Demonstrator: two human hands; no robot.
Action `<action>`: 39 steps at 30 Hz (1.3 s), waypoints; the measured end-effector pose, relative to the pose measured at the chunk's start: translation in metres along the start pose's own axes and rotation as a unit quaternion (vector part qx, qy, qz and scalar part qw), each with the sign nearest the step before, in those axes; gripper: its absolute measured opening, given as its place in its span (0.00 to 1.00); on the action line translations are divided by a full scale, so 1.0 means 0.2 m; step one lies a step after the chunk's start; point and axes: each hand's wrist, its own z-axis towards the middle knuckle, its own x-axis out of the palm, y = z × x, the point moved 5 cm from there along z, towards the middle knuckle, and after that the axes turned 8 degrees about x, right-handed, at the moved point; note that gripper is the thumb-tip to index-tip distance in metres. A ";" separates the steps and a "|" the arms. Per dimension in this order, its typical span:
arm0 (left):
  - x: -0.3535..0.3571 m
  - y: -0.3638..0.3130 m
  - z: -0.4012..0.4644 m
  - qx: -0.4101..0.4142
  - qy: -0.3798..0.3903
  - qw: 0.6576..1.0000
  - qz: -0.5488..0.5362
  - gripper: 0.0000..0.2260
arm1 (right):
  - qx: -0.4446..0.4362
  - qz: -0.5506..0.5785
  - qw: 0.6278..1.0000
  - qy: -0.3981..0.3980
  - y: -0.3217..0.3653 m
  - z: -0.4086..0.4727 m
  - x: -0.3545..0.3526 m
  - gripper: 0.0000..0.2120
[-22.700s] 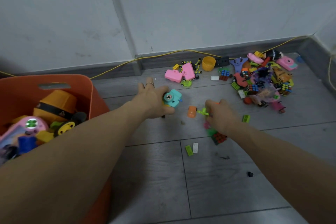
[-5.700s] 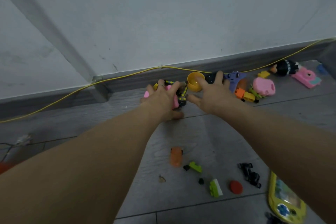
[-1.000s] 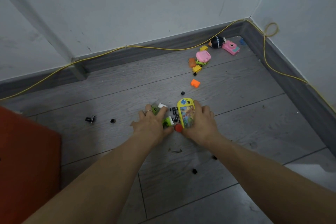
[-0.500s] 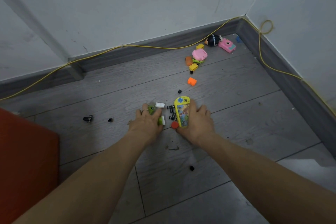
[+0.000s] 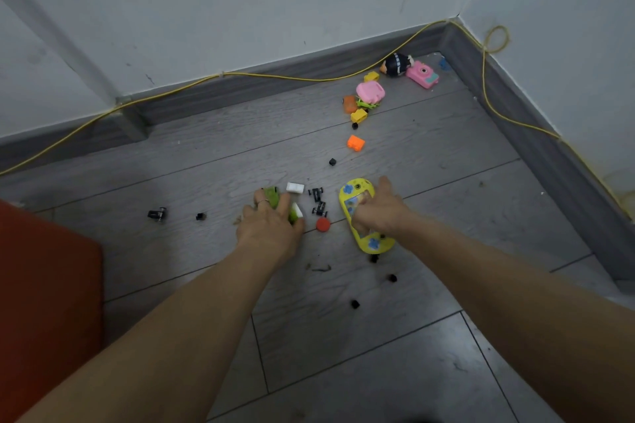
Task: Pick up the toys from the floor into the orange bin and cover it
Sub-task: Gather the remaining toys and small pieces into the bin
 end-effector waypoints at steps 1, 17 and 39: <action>-0.01 -0.01 0.00 0.013 -0.015 1.000 -0.001 0.26 | 0.004 0.003 1.000 -0.002 -0.01 0.00 -0.01 0.58; 0.03 -0.07 0.04 0.093 -0.023 0.992 -0.077 0.25 | -0.115 -0.068 0.987 -0.089 0.01 -0.12 0.14 0.57; 0.06 -0.16 -0.04 0.134 -0.049 0.990 -0.020 0.32 | -0.057 0.166 0.984 -0.036 -0.25 -0.30 0.19 0.21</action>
